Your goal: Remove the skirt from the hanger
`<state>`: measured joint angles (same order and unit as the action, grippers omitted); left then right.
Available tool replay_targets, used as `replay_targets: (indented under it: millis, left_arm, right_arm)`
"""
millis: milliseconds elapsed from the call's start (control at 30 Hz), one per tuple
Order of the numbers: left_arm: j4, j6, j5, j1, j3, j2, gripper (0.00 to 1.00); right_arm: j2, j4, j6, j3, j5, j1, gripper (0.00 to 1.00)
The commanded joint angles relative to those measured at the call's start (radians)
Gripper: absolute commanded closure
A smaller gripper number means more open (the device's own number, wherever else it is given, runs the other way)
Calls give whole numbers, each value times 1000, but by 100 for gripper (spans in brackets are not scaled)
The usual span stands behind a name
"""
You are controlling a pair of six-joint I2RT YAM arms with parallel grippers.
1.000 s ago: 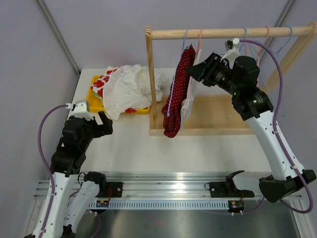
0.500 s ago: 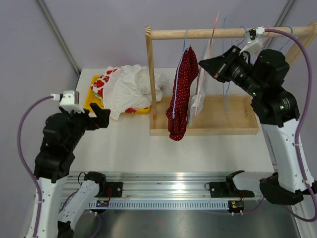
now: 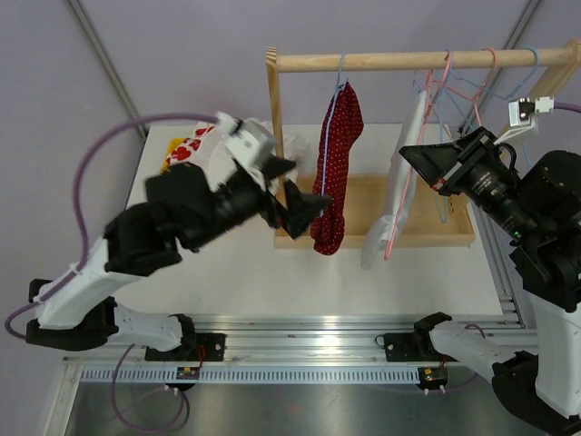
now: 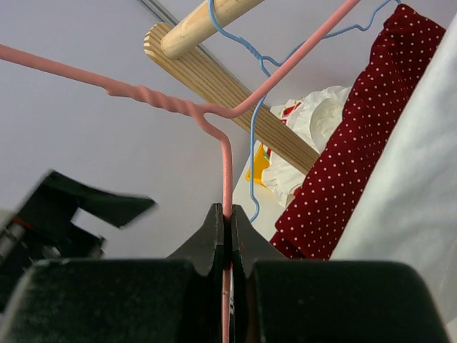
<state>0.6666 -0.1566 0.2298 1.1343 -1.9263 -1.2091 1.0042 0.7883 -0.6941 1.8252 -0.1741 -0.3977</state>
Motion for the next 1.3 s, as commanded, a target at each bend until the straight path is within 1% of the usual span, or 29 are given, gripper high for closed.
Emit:
replay_targets:
  millis: [0, 33, 100, 133, 233, 300, 333, 467, 533, 600, 633, 667, 700, 733, 767, 833, 933, 1067, 1100, 1267]
  left_arm:
    - [-128, 63, 236, 244, 171, -18, 1]
    - [-239, 65, 259, 318, 221, -12, 1]
    - [-338, 57, 266, 372, 353, -1, 1]
    - [-411, 52, 261, 410, 387, -3, 1]
    - [-485, 45, 243, 467, 444, -36, 1]
    - [-489, 63, 267, 489, 438, -70, 1]
    - [-466, 65, 290, 499, 412, -108, 1]
    - [-466, 77, 350, 507, 375, -165, 1]
    - [-487, 81, 414, 507, 377, -178, 5]
    - [-498, 92, 442, 507, 380, -196, 9]
    - [-510, 95, 454, 507, 382, -201, 17]
    - [-515, 104, 456, 507, 386, -207, 22]
    - [-521, 107, 453, 507, 385, -213, 29]
    - [-519, 108, 457, 507, 380, -214, 47]
    - [-516, 103, 460, 506, 371, -221, 56]
    - [-498, 92, 450, 507, 362, -222, 66]
    - [-496, 77, 421, 506, 372, -204, 72]
    - [-501, 52, 393, 509, 411, -173, 72]
    - [-501, 46, 382, 509, 417, -165, 67]
    - [-498, 22, 347, 519, 461, -121, 55]
  right_arm:
    - [-22, -12, -13, 3, 28, -7, 100]
    - [-29, 0, -10, 6, 34, -7, 100]
    - [-41, 32, -8, 12, 47, -6, 100]
    - [-44, 43, -10, 17, 50, -7, 100]
    - [-67, 57, -25, 13, 53, -6, 100]
    - [-99, 45, -36, -9, 53, -7, 100]
    - [-108, 40, -47, -17, 53, -6, 100]
    - [-139, 26, -68, -33, 53, -7, 100]
    - [-153, 22, -80, -38, 45, -7, 100]
    - [-164, 20, -85, -35, 39, -7, 100]
    - [-165, 23, -88, -32, 38, -6, 100]
    - [-168, 29, -88, -29, 36, -7, 100]
    - [-171, 31, -88, -27, 32, -7, 100]
    - [-173, 32, -88, -27, 33, -6, 100]
    - [-174, 38, -88, -29, 36, -7, 100]
    - [-179, 38, -84, -32, 41, -7, 100]
    - [-180, 43, -81, -33, 47, -7, 100]
    - [-177, 37, -81, -33, 47, -7, 100]
    - [-174, 38, -79, -29, 50, -7, 100]
    - [-157, 45, -65, 2, 59, -7, 100]
